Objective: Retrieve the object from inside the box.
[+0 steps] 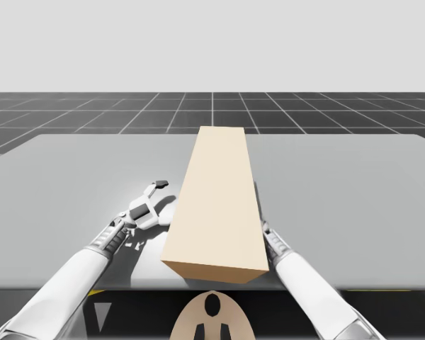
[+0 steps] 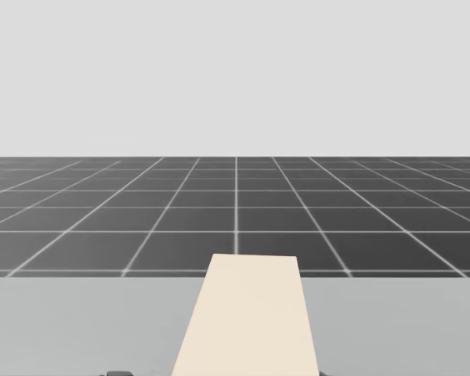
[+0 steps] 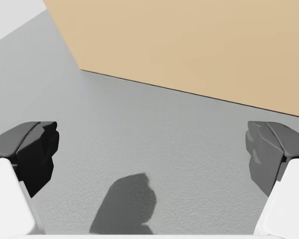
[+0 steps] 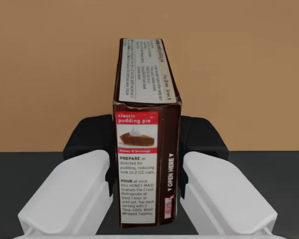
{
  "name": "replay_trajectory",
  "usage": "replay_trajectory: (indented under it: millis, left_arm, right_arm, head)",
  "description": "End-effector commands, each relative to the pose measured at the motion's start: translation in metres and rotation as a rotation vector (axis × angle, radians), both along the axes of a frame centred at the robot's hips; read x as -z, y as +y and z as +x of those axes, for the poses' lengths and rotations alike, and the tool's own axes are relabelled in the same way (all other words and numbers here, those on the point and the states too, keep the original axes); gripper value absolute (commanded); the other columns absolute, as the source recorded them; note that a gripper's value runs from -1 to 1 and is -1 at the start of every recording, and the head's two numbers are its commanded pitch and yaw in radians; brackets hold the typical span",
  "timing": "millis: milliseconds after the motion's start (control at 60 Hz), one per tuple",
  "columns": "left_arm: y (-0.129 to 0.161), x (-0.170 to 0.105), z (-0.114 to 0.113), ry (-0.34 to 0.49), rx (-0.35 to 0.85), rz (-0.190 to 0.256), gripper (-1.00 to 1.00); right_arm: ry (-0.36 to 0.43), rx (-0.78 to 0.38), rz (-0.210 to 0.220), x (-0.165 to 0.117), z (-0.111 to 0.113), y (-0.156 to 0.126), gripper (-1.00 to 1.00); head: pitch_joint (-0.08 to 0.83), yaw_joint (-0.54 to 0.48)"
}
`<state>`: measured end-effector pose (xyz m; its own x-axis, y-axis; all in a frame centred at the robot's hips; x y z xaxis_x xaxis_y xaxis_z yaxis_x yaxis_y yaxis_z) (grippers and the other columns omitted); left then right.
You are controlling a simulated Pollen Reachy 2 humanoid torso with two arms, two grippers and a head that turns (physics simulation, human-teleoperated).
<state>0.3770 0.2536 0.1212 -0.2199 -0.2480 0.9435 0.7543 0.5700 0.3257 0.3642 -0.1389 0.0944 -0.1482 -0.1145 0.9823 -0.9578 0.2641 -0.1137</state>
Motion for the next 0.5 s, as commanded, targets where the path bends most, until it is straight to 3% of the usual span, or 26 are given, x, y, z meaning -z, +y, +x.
replay_trajectory:
  millis: [17, 217, 500]
  left_arm:
    - [0.007, 0.011, -0.002, 0.023, -0.046, 0.018, -1.0]
    - [0.008, 0.011, -0.002, 0.022, -0.054, 0.012, -1.0]
    - [0.01, 0.01, -0.001, 0.02, -0.065, 0.003, -1.0]
  right_arm:
    - [-0.043, 0.058, 0.031, -0.004, -0.025, -0.033, 1.0]
    - [-0.082, 0.157, 0.033, 0.007, -0.06, -0.077, 1.0]
    - [-0.121, 0.23, 0.069, 0.006, -0.095, -0.112, 1.0]
  head:
    - [0.061, 0.0]
    - [0.055, 0.01]
    - [0.054, 0.0]
